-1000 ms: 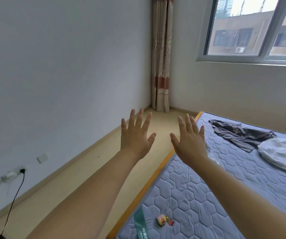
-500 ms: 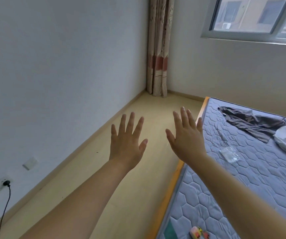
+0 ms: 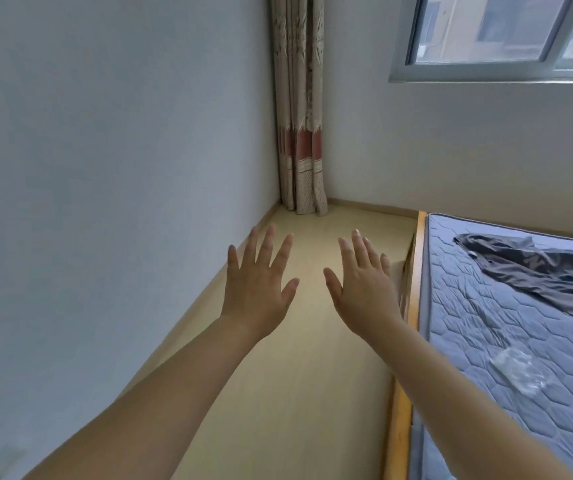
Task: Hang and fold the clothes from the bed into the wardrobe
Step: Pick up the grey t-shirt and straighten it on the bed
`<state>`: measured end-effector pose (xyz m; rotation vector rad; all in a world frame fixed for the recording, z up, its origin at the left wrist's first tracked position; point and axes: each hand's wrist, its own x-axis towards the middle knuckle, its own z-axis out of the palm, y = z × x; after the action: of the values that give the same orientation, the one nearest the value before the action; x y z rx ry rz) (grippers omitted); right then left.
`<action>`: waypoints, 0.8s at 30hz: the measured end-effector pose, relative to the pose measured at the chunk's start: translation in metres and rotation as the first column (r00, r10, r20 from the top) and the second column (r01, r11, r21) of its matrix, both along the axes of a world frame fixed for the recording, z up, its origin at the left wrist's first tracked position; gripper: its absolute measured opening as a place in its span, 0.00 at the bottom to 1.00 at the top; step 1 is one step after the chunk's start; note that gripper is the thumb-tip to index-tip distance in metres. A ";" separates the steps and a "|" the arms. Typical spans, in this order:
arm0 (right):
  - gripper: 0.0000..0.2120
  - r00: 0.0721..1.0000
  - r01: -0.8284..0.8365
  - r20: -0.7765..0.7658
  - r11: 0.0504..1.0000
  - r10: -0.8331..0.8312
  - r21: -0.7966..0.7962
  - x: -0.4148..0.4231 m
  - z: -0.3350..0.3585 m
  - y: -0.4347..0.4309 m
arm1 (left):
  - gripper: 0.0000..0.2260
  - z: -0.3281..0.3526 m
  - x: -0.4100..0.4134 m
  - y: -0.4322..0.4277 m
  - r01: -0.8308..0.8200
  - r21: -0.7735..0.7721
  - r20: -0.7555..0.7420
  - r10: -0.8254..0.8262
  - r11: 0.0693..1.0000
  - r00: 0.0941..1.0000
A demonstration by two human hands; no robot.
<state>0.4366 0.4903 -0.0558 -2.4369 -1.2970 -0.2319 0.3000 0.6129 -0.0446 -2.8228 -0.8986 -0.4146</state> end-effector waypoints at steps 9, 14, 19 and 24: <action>0.31 0.986 0.162 0.045 0.982 -0.159 -0.095 0.161 -0.012 0.105 | 0.31 -0.001 0.203 0.127 0.238 -0.023 0.012 -0.237 0.971 0.971; 0.30 0.955 0.293 0.095 0.946 -0.283 -0.135 0.266 -0.029 0.166 | 0.32 -0.020 0.318 0.205 0.361 -0.017 0.040 -0.360 0.932 0.932; 0.30 0.904 0.427 0.077 0.888 -0.420 -0.168 0.376 -0.038 0.240 | 0.32 -0.033 0.449 0.284 0.466 -0.063 -0.020 -0.468 0.883 0.884; 0.30 0.824 0.555 0.005 0.806 -0.567 -0.204 0.484 -0.037 0.280 | 0.32 -0.047 0.582 0.330 0.603 -0.099 -0.096 -0.610 0.792 0.786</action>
<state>0.9204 0.7698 -0.0930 -2.9267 -0.5530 -0.1881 0.8823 0.9425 -0.0913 -3.0983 0.0606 -0.2717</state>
